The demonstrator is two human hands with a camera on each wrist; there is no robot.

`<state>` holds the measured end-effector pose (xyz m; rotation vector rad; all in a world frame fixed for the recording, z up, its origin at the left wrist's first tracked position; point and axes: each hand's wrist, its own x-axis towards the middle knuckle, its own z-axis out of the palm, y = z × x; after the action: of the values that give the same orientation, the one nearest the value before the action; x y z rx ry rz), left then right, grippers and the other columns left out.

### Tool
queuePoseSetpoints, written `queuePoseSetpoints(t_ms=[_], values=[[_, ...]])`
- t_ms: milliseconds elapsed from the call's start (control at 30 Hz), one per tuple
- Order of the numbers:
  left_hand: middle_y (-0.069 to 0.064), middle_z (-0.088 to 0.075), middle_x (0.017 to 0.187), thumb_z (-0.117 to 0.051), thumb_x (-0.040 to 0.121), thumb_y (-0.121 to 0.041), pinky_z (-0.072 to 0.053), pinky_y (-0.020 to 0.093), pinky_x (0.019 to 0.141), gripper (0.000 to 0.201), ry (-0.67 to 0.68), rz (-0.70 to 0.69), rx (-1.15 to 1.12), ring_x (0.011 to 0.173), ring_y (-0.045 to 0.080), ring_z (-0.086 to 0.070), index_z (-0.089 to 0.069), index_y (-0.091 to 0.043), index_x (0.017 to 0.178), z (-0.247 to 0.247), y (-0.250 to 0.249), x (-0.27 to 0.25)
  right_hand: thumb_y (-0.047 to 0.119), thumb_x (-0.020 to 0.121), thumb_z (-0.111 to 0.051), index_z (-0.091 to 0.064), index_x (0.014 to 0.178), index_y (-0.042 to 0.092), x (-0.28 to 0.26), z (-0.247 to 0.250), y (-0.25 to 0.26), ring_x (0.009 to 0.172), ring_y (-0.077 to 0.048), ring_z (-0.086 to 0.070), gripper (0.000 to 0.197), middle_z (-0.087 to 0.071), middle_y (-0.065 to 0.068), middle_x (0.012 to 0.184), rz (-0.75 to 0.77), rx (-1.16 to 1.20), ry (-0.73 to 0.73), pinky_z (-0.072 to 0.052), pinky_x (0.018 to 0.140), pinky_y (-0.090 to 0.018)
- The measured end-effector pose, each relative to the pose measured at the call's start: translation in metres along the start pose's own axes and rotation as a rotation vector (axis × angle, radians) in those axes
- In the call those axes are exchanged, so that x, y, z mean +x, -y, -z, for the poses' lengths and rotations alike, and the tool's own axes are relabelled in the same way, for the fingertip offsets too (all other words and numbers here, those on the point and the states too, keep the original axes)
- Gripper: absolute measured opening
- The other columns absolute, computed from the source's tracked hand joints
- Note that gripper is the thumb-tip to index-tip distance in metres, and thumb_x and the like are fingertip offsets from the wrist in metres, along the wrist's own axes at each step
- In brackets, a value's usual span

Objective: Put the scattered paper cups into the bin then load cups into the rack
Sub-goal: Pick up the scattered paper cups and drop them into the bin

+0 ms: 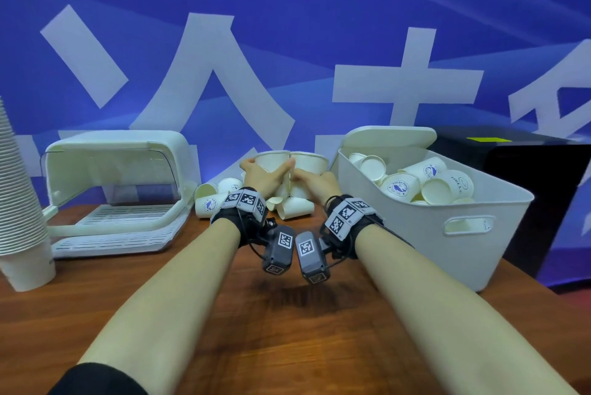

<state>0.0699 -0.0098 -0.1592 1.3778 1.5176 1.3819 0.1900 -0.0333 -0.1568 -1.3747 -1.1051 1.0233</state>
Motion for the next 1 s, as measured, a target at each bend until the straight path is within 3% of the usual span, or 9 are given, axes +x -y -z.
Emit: queuePoseSetpoints(t_ms=[167,300,367,433,533,633,733,800,1000], values=[[-0.003,-0.046,0.091,-0.068,0.086,-0.035,-0.046,0.017,0.066,0.060,0.025,-0.129,-0.103,0.079,0.008,-0.053,-0.023,-0.010,0.115,0.000,-0.024,-0.006,0.028,0.058,-0.082,-0.063,0.108,0.003,-0.009,0.009,0.028,0.075,-0.019,-0.067,0.059,-0.071,-0.008,0.094,0.072,0.104,0.018,-0.052,0.061,-0.026],[0.006,-0.055,0.107,-0.069,0.082,-0.042,-0.054,0.035,0.074,0.065,0.092,-0.185,-0.198,0.089,0.022,-0.059,-0.032,-0.011,0.126,-0.004,-0.042,-0.010,0.019,0.072,-0.078,-0.059,0.093,0.008,-0.017,0.023,0.048,0.062,-0.010,-0.060,0.030,-0.064,-0.001,0.077,0.101,0.177,0.040,-0.042,0.041,-0.011],[0.005,-0.060,0.104,-0.068,0.069,-0.053,-0.054,0.038,0.067,0.072,0.140,-0.198,-0.281,0.083,0.024,-0.062,-0.037,-0.017,0.124,-0.008,-0.053,-0.016,0.020,0.072,-0.077,-0.060,0.097,0.005,-0.023,0.028,0.061,0.065,-0.011,-0.061,0.034,-0.065,-0.004,0.082,0.153,0.192,0.024,-0.048,0.048,-0.017],[0.008,-0.063,0.107,-0.064,0.062,-0.059,-0.055,0.039,0.067,0.081,0.161,-0.204,-0.306,0.085,0.024,-0.065,-0.040,-0.015,0.127,-0.013,-0.063,-0.020,0.034,0.053,-0.079,-0.057,0.111,0.000,-0.026,0.032,0.072,0.078,-0.017,-0.067,0.070,-0.067,-0.011,0.101,0.212,0.167,-0.042,-0.058,0.064,-0.028],[0.013,-0.054,0.122,-0.059,0.086,-0.044,-0.057,0.039,0.076,0.072,0.188,-0.203,-0.314,0.101,0.025,-0.062,-0.026,-0.006,0.138,-0.023,-0.078,-0.027,0.043,0.040,-0.075,-0.048,0.120,0.001,-0.027,0.047,0.083,0.088,-0.021,-0.070,0.094,-0.062,-0.014,0.113,0.241,0.136,-0.103,-0.061,0.074,-0.036],[0.001,-0.044,0.109,-0.052,0.096,-0.022,-0.053,0.035,0.081,0.056,0.208,-0.196,-0.329,0.100,0.021,-0.056,-0.015,-0.007,0.135,-0.037,-0.087,-0.028,0.038,0.053,-0.076,-0.050,0.120,0.002,-0.034,0.069,0.090,0.083,-0.021,-0.070,0.081,-0.066,-0.015,0.111,0.212,0.136,-0.095,-0.060,0.066,-0.029],[0.005,-0.050,0.121,-0.060,0.086,-0.034,-0.050,0.041,0.093,0.072,0.274,-0.236,-0.267,0.106,0.023,-0.058,-0.019,-0.012,0.140,-0.050,-0.098,-0.041,0.037,0.070,-0.074,-0.056,0.117,0.005,-0.037,0.092,0.092,0.086,-0.021,-0.070,0.060,-0.069,-0.011,0.106,0.189,0.107,-0.107,-0.060,0.072,-0.032],[0.005,-0.053,0.128,-0.063,0.075,-0.045,-0.049,0.039,0.096,0.084,0.292,-0.248,-0.219,0.112,0.022,-0.058,-0.025,-0.015,0.143,-0.058,-0.102,-0.046,0.037,0.073,-0.072,-0.056,0.116,0.006,-0.038,0.108,0.091,0.084,-0.021,-0.069,0.055,-0.069,-0.008,0.101,0.181,0.105,-0.134,-0.059,0.078,-0.035],[0.004,-0.053,0.126,-0.071,0.079,-0.040,-0.047,0.027,0.087,0.074,0.291,-0.239,-0.114,0.113,0.019,-0.055,-0.035,-0.010,0.137,-0.087,-0.107,-0.055,0.041,0.066,-0.075,-0.057,0.112,0.007,-0.044,0.146,0.086,0.093,-0.022,-0.070,0.060,-0.069,-0.008,0.105,0.155,-0.001,-0.226,-0.058,0.083,-0.034]])
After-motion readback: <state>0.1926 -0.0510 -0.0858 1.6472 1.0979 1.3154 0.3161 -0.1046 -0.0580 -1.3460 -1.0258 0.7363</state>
